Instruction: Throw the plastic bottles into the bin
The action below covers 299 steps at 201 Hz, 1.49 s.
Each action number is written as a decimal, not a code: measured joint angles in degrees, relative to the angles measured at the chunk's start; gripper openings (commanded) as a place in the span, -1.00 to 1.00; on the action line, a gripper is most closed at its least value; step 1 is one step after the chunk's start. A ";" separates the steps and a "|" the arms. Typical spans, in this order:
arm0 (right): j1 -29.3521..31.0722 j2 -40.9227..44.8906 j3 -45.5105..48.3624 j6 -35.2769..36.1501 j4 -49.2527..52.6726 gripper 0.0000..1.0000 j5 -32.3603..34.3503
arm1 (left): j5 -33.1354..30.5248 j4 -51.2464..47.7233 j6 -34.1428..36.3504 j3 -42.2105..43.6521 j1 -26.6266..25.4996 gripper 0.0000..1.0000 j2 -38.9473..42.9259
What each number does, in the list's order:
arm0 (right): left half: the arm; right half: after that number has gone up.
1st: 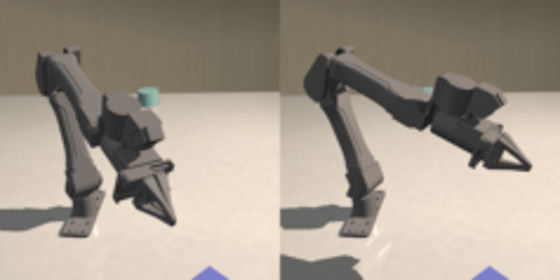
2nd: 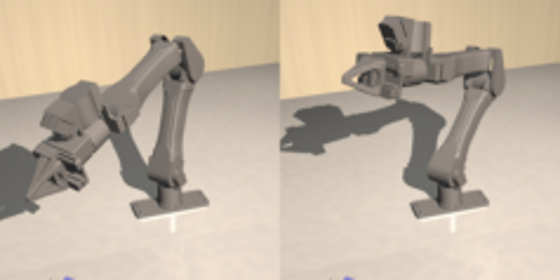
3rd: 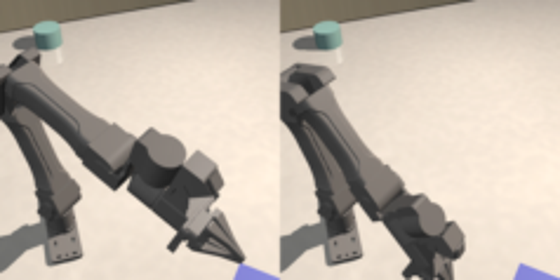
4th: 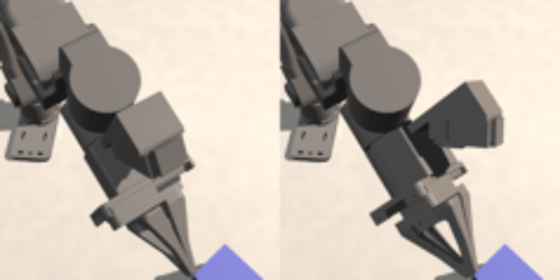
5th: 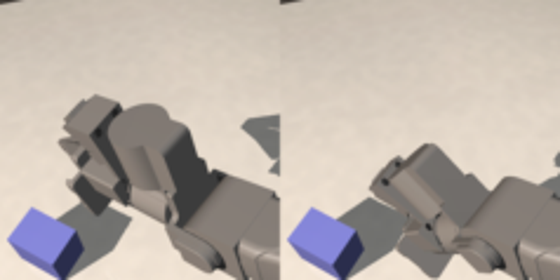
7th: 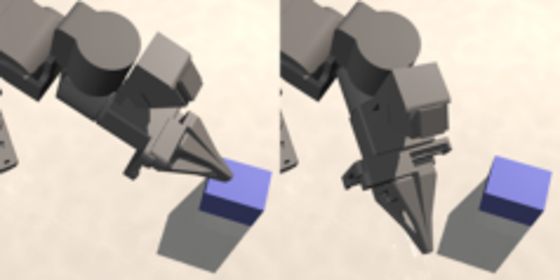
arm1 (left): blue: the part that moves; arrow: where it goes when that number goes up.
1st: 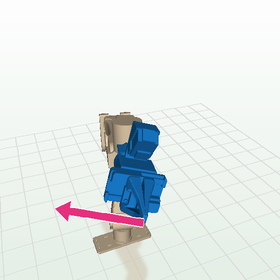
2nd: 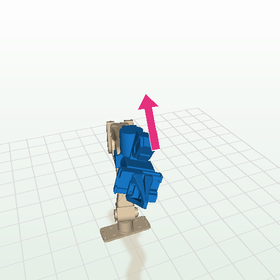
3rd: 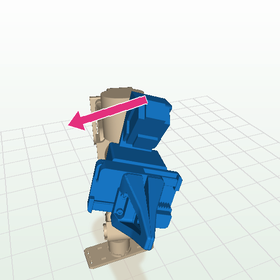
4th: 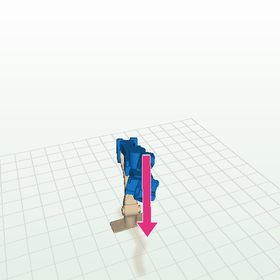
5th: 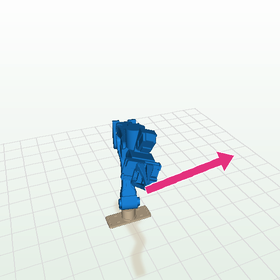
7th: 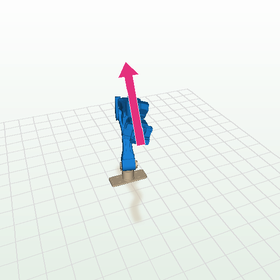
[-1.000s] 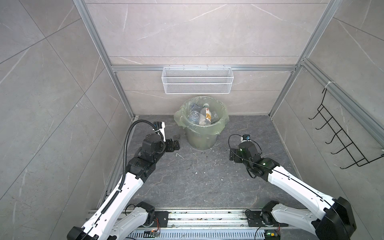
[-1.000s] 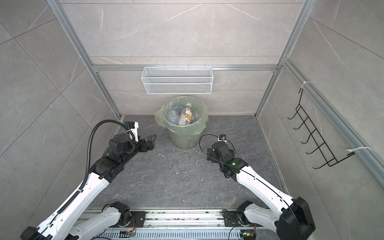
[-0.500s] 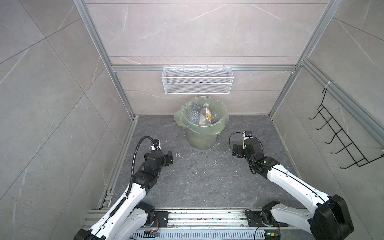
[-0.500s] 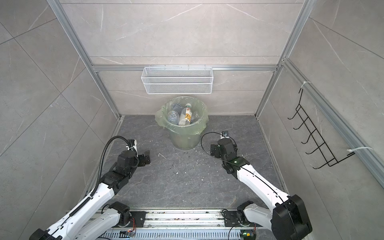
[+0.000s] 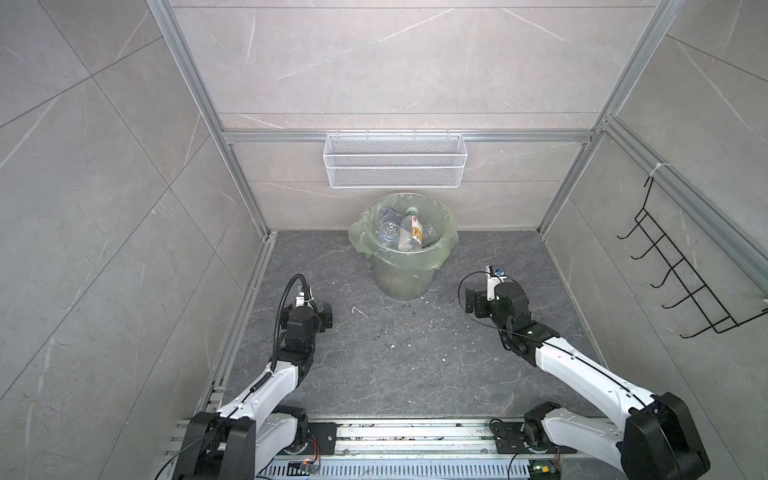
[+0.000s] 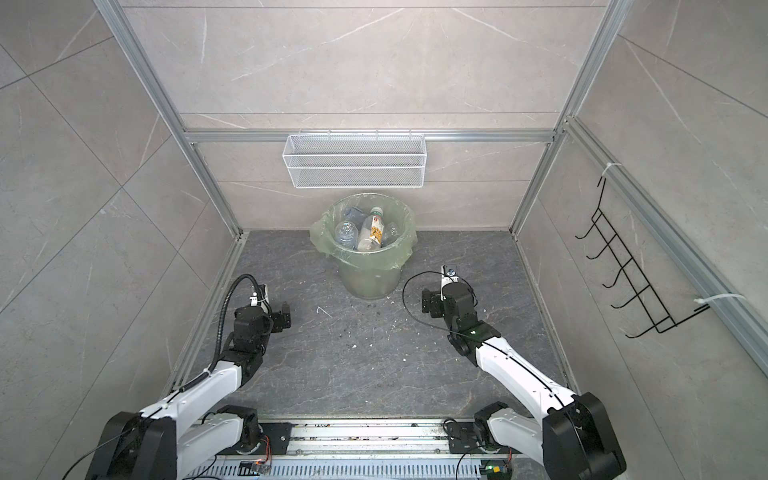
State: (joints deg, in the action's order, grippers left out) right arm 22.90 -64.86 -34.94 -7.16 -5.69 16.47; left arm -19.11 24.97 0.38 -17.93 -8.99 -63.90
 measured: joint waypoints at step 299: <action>-15.56 -9.14 5.88 5.31 -16.96 1.00 -12.74 | 26.64 21.33 1.09 -0.94 13.81 1.00 -21.70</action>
State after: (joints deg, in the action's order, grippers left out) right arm 7.33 -74.00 -29.06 -1.85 -22.65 3.73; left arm 7.53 46.30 1.48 -18.87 4.82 -85.60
